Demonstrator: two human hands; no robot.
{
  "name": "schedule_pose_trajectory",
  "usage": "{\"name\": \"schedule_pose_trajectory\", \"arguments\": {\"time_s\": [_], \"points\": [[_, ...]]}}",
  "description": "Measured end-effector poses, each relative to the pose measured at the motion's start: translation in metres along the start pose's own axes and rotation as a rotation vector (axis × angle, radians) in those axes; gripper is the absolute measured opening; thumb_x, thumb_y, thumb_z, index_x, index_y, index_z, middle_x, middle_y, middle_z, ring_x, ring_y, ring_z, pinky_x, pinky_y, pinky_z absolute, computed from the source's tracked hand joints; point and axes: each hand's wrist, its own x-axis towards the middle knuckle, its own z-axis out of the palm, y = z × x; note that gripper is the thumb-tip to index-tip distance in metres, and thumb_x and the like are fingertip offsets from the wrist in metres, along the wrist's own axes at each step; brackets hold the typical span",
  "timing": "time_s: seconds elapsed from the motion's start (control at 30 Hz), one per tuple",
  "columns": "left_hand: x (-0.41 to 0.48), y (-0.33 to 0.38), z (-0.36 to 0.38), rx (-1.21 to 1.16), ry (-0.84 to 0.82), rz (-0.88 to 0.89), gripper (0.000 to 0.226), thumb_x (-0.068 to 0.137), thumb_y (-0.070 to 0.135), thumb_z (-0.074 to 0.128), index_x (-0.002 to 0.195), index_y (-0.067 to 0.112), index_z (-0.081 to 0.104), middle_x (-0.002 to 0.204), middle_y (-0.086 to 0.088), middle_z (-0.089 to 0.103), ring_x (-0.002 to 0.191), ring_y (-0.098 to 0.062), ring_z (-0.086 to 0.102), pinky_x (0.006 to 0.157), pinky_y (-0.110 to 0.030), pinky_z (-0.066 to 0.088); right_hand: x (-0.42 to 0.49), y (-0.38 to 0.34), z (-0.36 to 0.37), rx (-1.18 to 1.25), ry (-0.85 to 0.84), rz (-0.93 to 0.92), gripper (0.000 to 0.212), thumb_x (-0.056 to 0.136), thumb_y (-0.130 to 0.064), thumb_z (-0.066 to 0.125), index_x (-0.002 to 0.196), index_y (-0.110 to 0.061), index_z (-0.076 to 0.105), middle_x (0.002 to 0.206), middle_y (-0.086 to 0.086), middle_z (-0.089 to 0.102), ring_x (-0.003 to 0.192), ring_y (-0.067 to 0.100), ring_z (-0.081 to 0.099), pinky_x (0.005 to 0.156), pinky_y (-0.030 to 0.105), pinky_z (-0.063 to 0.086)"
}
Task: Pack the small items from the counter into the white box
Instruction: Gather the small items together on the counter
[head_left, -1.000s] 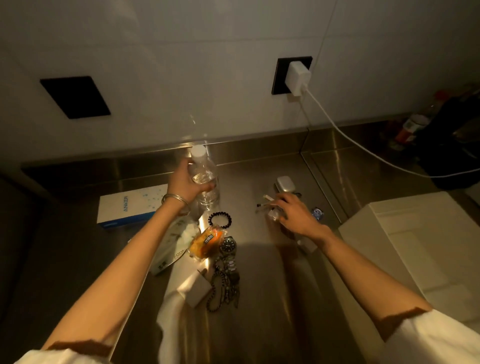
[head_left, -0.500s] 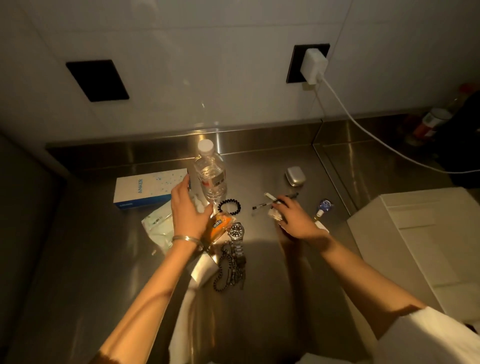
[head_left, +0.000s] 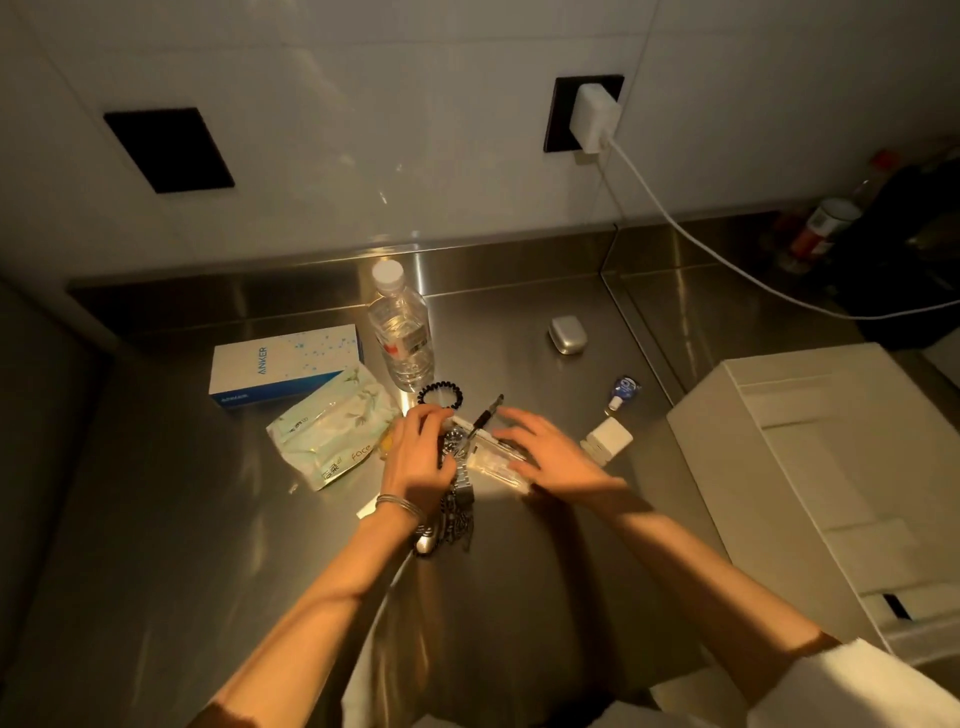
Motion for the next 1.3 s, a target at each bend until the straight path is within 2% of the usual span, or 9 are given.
{"name": "schedule_pose_trajectory", "arguments": {"time_s": [0.07,0.13,0.23,0.33,0.5,0.7,0.97,1.2,1.3], "points": [[0.001,0.000,0.001,0.035,-0.016,0.017,0.050,0.072,0.008,0.063,0.120,0.005,0.052,0.122,-0.016,0.050,0.110,-0.030,0.046,0.090,-0.033,0.037,-0.013,0.021,-0.012,-0.090,0.105,0.056,0.047,0.087,-0.025,0.060,0.131,-0.014,0.049,0.150,0.011,0.033,0.138,0.029,0.031,0.112,0.048,0.029],[0.001,0.003,0.002,0.049,-0.026,0.035,0.050,0.073,0.008,0.064,0.122,0.005,0.051,0.124,-0.016,0.050,0.113,-0.030,0.044,0.093,-0.035,0.037,-0.024,0.044,-0.024,-0.151,0.139,0.190,0.055,0.083,-0.032,0.064,0.134,-0.016,0.047,0.151,0.012,0.031,0.140,0.032,0.026,0.113,0.050,0.025],[0.002,0.007,0.005,0.031,-0.052,0.045,0.051,0.074,0.006,0.063,0.123,0.006,0.051,0.124,-0.015,0.049,0.116,-0.029,0.042,0.097,-0.033,0.033,-0.034,0.072,-0.037,-0.137,0.041,0.447,0.074,0.082,-0.045,0.063,0.144,-0.020,0.031,0.157,0.011,0.014,0.145,0.032,0.007,0.119,0.044,0.009],[0.003,0.010,0.007,0.026,-0.072,0.057,0.050,0.072,0.004,0.064,0.121,0.008,0.054,0.121,-0.014,0.050,0.115,-0.030,0.043,0.095,-0.035,0.035,-0.040,0.083,-0.042,-0.071,-0.061,0.524,0.081,0.082,-0.042,0.065,0.146,-0.019,0.023,0.158,0.013,0.003,0.145,0.033,0.000,0.117,0.040,0.006],[0.003,0.013,0.008,0.023,-0.078,0.076,0.050,0.071,0.002,0.065,0.119,0.009,0.055,0.119,-0.014,0.051,0.113,-0.031,0.044,0.093,-0.036,0.037,-0.038,0.070,-0.036,0.047,-0.052,0.447,0.071,0.081,-0.021,0.070,0.141,-0.010,0.034,0.155,0.018,0.013,0.144,0.030,0.016,0.114,0.029,0.015],[-0.007,0.006,0.001,0.052,-0.015,0.086,0.048,0.071,0.002,0.066,0.118,0.007,0.055,0.121,-0.014,0.051,0.115,-0.030,0.043,0.098,-0.036,0.035,-0.023,0.039,-0.018,0.040,-0.104,0.262,0.059,0.084,-0.015,0.063,0.138,-0.008,0.040,0.152,0.017,0.023,0.140,0.028,0.026,0.112,0.025,0.019],[-0.025,-0.001,-0.006,0.085,-0.004,0.073,0.050,0.070,0.002,0.067,0.118,0.006,0.054,0.122,-0.017,0.051,0.115,-0.035,0.042,0.098,-0.044,0.037,-0.007,-0.001,0.004,0.075,-0.160,0.097,0.065,0.083,-0.018,0.067,0.140,-0.011,0.037,0.155,0.015,0.017,0.143,0.027,0.021,0.113,0.027,0.018],[-0.036,0.009,0.000,0.103,-0.015,0.053,0.049,0.072,0.005,0.066,0.120,0.006,0.053,0.126,-0.016,0.048,0.114,-0.034,0.042,0.096,-0.039,0.035,-0.028,0.040,-0.038,0.026,-0.027,0.124,0.066,0.080,-0.027,0.070,0.138,-0.018,0.041,0.152,0.010,0.027,0.141,0.028,0.023,0.115,0.042,0.020],[-0.039,0.019,0.004,0.089,0.017,0.038,0.048,0.072,0.005,0.066,0.118,0.006,0.054,0.125,-0.017,0.048,0.116,-0.034,0.041,0.097,-0.039,0.035,-0.022,0.069,-0.059,-0.072,0.004,0.268,0.066,0.082,-0.023,0.069,0.140,-0.015,0.039,0.151,0.014,0.028,0.142,0.032,0.019,0.115,0.042,0.018]]}}
